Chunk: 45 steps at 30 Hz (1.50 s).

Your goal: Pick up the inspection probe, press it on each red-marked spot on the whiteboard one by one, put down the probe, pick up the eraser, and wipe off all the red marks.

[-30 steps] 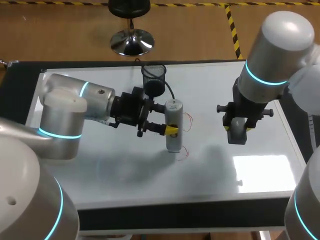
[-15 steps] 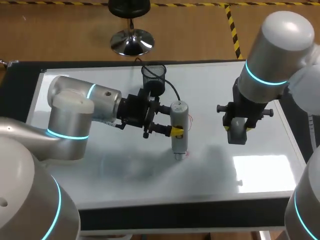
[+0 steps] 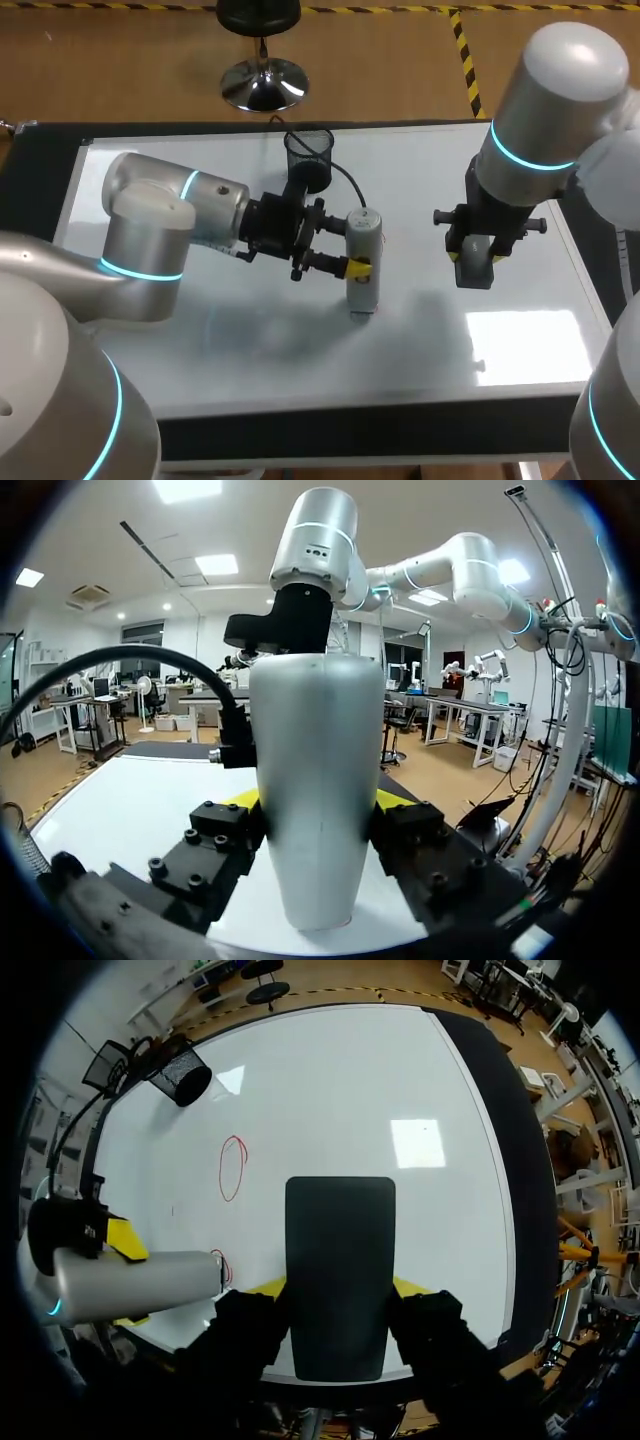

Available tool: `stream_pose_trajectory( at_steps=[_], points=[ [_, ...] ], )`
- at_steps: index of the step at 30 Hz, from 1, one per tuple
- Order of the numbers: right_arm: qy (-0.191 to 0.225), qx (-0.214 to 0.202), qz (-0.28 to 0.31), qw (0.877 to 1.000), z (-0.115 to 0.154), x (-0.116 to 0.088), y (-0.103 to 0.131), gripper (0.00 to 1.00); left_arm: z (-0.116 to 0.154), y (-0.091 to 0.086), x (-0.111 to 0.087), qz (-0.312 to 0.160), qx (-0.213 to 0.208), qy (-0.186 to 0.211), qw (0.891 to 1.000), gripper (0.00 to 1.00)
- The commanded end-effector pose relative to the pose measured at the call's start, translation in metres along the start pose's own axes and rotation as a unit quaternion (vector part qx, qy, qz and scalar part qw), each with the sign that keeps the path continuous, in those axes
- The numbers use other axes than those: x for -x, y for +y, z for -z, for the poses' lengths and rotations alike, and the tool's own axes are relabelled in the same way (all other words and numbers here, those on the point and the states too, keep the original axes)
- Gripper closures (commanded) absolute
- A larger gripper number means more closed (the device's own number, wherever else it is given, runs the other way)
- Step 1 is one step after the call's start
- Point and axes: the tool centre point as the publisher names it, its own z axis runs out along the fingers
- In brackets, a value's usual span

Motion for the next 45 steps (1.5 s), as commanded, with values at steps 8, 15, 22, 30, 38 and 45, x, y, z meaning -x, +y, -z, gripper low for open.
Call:
stream_pose_trajectory(
  at_steps=[8, 15, 22, 30, 38, 45],
  points=[
    [0.001, 0.0, 0.0, 1.0, 0.0, 0.001, 0.0, 1.0, -0.002, 0.014, -0.004, 0.008, 0.01, -0.01, 1.0, 1.0],
    [0.001, 0.0, 0.0, 1.0, 0.0, 0.001, 0.0, 1.0, -0.004, 0.019, -0.008, 0.009, 0.012, -0.013, 1.0, 1.0],
    [0.001, 0.0, 0.0, 1.0, 0.0, 0.001, 0.0, 1.0, -0.007, 0.021, -0.014, -0.01, 0.034, -0.008, 0.999, 1.0],
    [0.001, 0.0, 0.0, 1.0, 0.0, 0.001, 0.0, 1.0, -0.005, 0.028, -0.016, -0.011, 0.046, -0.013, 0.999, 1.0],
    [0.001, 0.0, 0.0, 1.0, 0.0, 0.001, 0.0, 1.0, -0.006, 0.034, -0.017, -0.018, 0.051, -0.016, 0.998, 1.0],
    [0.001, 0.0, 0.0, 1.0, 0.0, 0.001, 0.0, 1.0, -0.005, 0.036, -0.018, -0.015, 0.047, -0.018, 0.999, 1.0]
  ],
)
